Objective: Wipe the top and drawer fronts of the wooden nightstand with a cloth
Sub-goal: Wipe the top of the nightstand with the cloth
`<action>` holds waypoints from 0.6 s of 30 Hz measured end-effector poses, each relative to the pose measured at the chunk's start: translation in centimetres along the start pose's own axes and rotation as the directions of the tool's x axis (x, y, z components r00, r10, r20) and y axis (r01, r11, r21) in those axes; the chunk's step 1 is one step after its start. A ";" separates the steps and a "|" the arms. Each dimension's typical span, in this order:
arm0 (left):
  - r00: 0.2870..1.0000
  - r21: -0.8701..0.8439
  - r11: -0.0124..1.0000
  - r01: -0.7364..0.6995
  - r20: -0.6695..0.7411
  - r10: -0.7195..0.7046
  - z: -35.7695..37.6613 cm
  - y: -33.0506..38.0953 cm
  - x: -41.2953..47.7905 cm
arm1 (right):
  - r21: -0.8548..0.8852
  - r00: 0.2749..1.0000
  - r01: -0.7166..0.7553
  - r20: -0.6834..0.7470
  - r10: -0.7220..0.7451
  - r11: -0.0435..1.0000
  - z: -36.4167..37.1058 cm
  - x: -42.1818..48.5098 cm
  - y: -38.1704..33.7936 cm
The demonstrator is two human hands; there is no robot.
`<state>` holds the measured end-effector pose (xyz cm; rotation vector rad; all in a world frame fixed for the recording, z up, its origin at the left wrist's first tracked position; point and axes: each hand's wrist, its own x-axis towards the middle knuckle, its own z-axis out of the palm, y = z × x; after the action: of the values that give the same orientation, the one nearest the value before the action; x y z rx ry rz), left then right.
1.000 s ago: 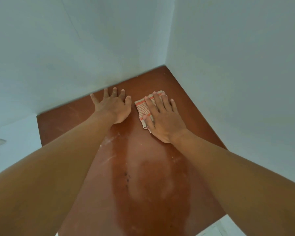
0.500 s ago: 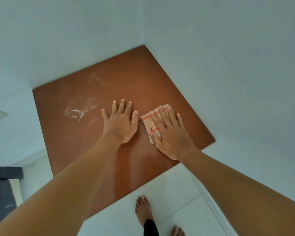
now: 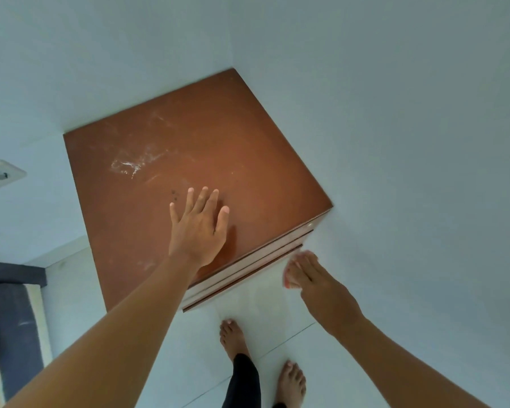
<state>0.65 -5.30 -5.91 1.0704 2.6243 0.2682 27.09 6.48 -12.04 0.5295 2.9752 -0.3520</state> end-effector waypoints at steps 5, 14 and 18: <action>1.000 0.013 1.000 0.000 -0.027 0.000 0.1 -1.8 -0.6 | 0.137 0.998 -0.055 -0.032 0.059 0.989 1.2 -3.9 0.6; 0.995 -0.041 0.996 0.083 -0.060 -0.085 -4.9 -6.9 3.7 | 0.301 0.943 0.145 -0.330 -0.039 0.943 -7.3 15.4 -5.0; 0.990 -0.015 0.993 0.114 -0.079 -0.114 -8.2 -10.3 8.5 | 0.320 0.961 0.107 -0.277 -0.015 0.941 -9.4 26.8 -8.0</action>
<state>-14.63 -7.08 -2.83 0.9202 2.7403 0.3049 -1.34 10.27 -4.91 0.5556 3.2168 -0.8671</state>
